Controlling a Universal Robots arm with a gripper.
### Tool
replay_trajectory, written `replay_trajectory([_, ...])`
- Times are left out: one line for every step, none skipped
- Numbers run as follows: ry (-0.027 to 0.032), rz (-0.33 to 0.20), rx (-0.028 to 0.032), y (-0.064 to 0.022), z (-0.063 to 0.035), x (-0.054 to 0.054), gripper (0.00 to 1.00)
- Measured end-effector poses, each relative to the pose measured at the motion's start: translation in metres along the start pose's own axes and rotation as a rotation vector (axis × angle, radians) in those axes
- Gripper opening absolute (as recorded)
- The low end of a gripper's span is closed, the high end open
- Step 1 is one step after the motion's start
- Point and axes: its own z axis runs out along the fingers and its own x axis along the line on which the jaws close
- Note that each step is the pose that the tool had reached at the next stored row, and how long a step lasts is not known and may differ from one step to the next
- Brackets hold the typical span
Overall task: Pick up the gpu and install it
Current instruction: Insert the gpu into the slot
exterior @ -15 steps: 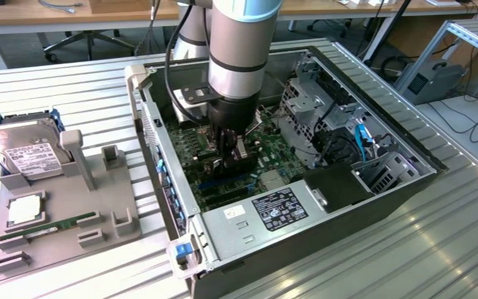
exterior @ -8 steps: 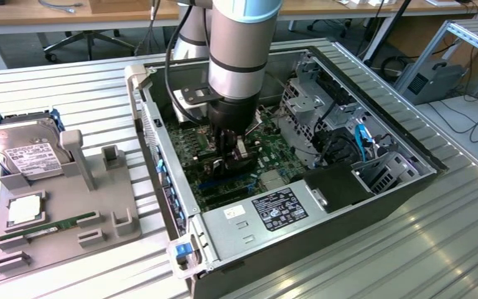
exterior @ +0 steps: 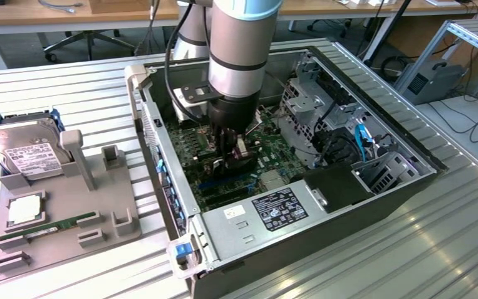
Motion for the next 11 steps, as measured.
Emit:
replay_trajectory([0.0001, 0.0, -0.0001, 0.0, -0.0025, 0.0, 0.41])
replay_trajectory([0.0, 0.0, 0.0, 0.0, -0.0055, 0.0, 0.41])
replay_trajectory([-0.0001, 0.0, 0.0, 0.0, -0.0084, -0.001, 0.41])
replay_trajectory([0.0004, 0.0, -0.0001, 0.0, -0.0117, -0.001, 0.41])
replay_trajectory([0.0008, 0.0, -0.0001, -0.0001, -0.0144, -0.002, 0.41])
replay_trajectory([0.0012, 0.0, -0.0001, -0.0001, -0.0166, -0.002, 0.41])
replay_trajectory([0.0014, 0.0, 0.0, -0.0001, -0.0187, -0.002, 0.41])
replay_trajectory([0.0019, 0.0, 0.0, -0.0001, -0.0204, -0.003, 0.41])
replay_trajectory([0.0032, 0.0, 0.0001, -0.0001, -0.0219, -0.003, 0.41])
replay_trajectory([0.0053, 0.0, 0.0002, -0.0001, -0.0233, -0.004, 0.41])
replay_trajectory([0.0077, 0.0, 0.0002, -0.0001, -0.0243, -0.005, 0.41])
